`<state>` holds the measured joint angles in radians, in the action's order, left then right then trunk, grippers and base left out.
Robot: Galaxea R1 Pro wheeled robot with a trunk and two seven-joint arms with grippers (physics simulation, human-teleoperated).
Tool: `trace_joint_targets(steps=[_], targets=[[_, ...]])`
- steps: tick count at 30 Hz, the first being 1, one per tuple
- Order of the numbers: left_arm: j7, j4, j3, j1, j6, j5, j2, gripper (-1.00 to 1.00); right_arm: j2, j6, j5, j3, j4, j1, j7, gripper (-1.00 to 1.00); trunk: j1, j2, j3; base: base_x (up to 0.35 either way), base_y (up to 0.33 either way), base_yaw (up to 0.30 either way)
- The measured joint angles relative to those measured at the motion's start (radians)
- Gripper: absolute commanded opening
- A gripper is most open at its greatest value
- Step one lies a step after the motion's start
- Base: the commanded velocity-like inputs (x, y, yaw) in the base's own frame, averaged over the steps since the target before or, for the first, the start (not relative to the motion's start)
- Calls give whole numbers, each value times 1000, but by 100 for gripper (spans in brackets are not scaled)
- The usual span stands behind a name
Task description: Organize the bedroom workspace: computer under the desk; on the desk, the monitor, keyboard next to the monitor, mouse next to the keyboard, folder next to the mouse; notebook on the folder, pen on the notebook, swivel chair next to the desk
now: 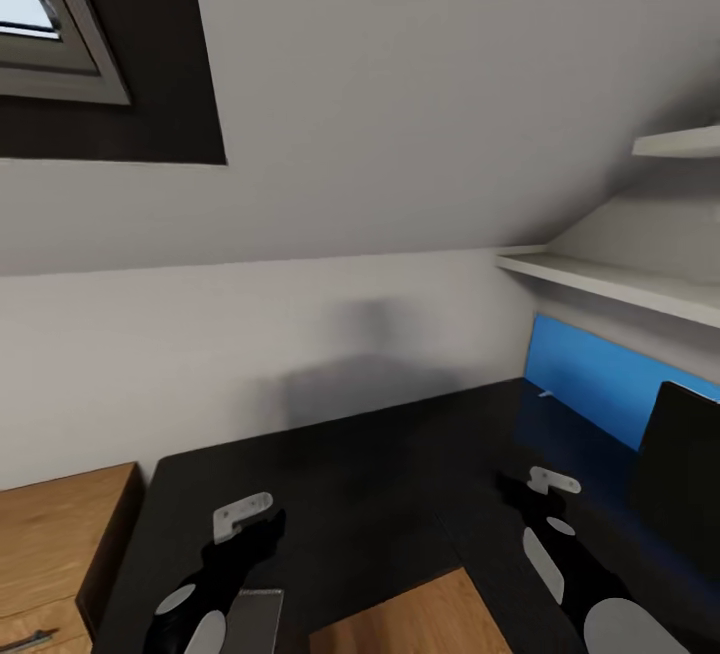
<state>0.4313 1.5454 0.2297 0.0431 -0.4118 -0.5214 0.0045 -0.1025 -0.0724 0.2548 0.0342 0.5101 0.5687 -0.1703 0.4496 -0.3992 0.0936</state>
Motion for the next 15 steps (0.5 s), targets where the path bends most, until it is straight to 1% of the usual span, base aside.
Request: trace_joint_targets(steps=[5,11,15], targets=[[0,10,0,-4,-1,0,1,100,0,-1,0,0,0,0,1,100,0,0,0,0,0,-52],[0,28,0,-12,-1,-1,1,100,0,2,-1,0,-9,0,-1,100,0,0,0,0,0,-13],[0,38,4,-18,-1,-2,1,100,-8,10,-1,1,-53,1,1,100,0,0,0,0,0,-2]])
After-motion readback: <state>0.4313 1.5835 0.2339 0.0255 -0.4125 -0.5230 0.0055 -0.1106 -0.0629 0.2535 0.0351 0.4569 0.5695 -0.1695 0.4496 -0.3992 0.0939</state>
